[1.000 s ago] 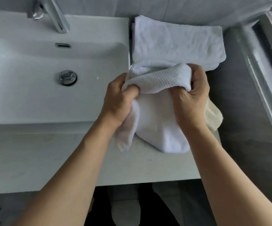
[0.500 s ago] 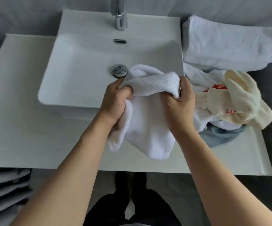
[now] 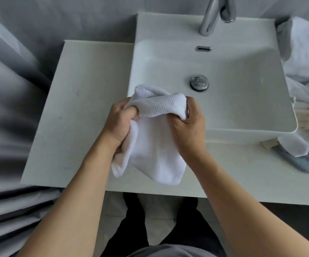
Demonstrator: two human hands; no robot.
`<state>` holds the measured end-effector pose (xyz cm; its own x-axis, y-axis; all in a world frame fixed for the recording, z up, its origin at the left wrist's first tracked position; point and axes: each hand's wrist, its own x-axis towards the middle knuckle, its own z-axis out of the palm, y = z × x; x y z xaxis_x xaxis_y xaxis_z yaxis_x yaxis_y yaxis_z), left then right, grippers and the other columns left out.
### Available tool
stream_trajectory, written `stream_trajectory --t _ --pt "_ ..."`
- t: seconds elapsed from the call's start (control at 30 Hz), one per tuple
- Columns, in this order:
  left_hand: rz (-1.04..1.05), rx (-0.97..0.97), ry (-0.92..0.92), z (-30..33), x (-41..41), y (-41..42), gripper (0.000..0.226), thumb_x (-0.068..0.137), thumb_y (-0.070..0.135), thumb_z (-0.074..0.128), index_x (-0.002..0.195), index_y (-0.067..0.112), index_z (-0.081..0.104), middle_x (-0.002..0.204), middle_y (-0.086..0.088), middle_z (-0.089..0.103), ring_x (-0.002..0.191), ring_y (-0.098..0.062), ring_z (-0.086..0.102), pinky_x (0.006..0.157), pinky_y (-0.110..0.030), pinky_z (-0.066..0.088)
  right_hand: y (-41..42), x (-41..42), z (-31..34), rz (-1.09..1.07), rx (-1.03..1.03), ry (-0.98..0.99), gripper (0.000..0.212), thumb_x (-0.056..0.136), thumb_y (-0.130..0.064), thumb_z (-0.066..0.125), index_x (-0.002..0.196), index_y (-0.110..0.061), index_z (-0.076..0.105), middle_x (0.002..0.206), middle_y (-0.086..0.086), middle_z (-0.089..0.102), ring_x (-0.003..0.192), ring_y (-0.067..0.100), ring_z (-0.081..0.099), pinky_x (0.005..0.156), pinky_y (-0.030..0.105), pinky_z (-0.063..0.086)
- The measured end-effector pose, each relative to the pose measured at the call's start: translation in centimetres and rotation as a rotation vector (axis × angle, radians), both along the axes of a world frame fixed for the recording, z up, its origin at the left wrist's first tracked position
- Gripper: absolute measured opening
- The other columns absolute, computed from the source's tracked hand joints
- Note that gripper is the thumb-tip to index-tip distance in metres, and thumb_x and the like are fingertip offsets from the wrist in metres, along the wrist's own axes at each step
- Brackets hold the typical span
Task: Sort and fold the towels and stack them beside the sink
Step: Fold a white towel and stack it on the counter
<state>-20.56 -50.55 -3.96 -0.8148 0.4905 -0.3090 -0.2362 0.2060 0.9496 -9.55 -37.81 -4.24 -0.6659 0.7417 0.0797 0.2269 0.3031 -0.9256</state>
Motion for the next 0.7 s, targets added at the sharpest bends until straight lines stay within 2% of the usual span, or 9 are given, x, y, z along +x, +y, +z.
stream_trajectory --t 0.17,0.27,0.33,0.43,0.5,0.6,0.7 --pt "0.036 -0.090 0.004 0.0 -5.5 -6.7 0.036 0.066 0.016 0.048 0.086 -0.013 0.049 0.077 -0.008 0.039 0.074 -0.022 0.033 0.068 -0.037 0.024 -5.9 -5.8 -0.2 0.047 0.095 -0.072 0.016 0.077 -0.024 0.060 0.090 -0.015 0.061 0.083 0.000 0.063 0.080 0.023 0.057 0.072 0.044 0.048" --pt "0.088 -0.147 0.024 0.0 -7.9 -9.5 0.040 0.065 0.020 0.049 0.089 -0.011 0.052 0.077 -0.008 0.044 0.074 -0.021 0.038 0.068 -0.037 0.029 -8.0 -9.2 -0.3 0.082 0.138 -0.084 0.009 0.076 -0.025 0.058 0.081 -0.018 0.054 0.076 0.000 0.058 0.075 0.027 0.053 0.069 0.043 0.046" --pt "0.109 -0.177 0.054 -0.3 -9.3 -11.4 0.035 0.065 0.022 0.049 0.089 -0.002 0.059 0.076 -0.008 0.050 0.073 -0.020 0.045 0.069 -0.037 0.035 -9.4 -11.4 -0.4 0.102 0.179 -0.079 0.007 0.075 -0.025 0.056 0.080 -0.022 0.054 0.074 -0.003 0.055 0.073 0.026 0.049 0.068 0.039 0.041" --pt "0.135 -0.197 0.093 -0.9 -12.2 -14.5 0.025 0.068 0.021 0.050 0.084 0.011 0.066 0.073 0.000 0.058 0.072 -0.016 0.052 0.067 -0.033 0.040 -11.7 -15.4 -1.0 0.145 0.240 -0.142 0.021 0.076 -0.031 0.056 0.091 -0.020 0.065 0.080 -0.005 0.055 0.079 0.025 0.048 0.074 0.033 0.038" --pt "0.136 -0.206 0.122 -1.6 -14.7 -16.0 0.024 0.070 0.022 0.050 0.086 0.018 0.067 0.074 0.004 0.060 0.072 -0.012 0.054 0.066 -0.030 0.042 -12.7 -18.1 -1.9 0.147 0.292 -0.182 0.023 0.078 -0.033 0.058 0.095 -0.021 0.069 0.084 -0.004 0.051 0.081 0.025 0.047 0.077 0.032 0.037" --pt "0.043 -0.261 0.161 -2.8 -19.2 -16.4 0.030 0.074 0.029 0.052 0.098 0.017 0.065 0.084 0.004 0.063 0.077 -0.009 0.056 0.070 -0.027 0.043 -13.0 -21.7 -3.0 0.032 0.398 -0.248 0.023 0.081 -0.031 0.055 0.097 -0.026 0.072 0.090 -0.001 0.050 0.085 0.028 0.048 0.076 0.028 0.027" --pt "-0.120 -0.383 0.367 -3.8 -22.6 -16.1 0.034 0.081 0.028 0.056 0.114 0.025 0.055 0.105 0.010 0.053 0.090 -0.005 0.054 0.076 -0.022 0.042 -13.2 -23.5 -3.0 -0.042 0.473 -0.285 0.043 0.079 -0.020 0.046 0.112 -0.030 0.071 0.099 0.001 0.056 0.088 0.026 0.047 0.082 0.031 0.033"
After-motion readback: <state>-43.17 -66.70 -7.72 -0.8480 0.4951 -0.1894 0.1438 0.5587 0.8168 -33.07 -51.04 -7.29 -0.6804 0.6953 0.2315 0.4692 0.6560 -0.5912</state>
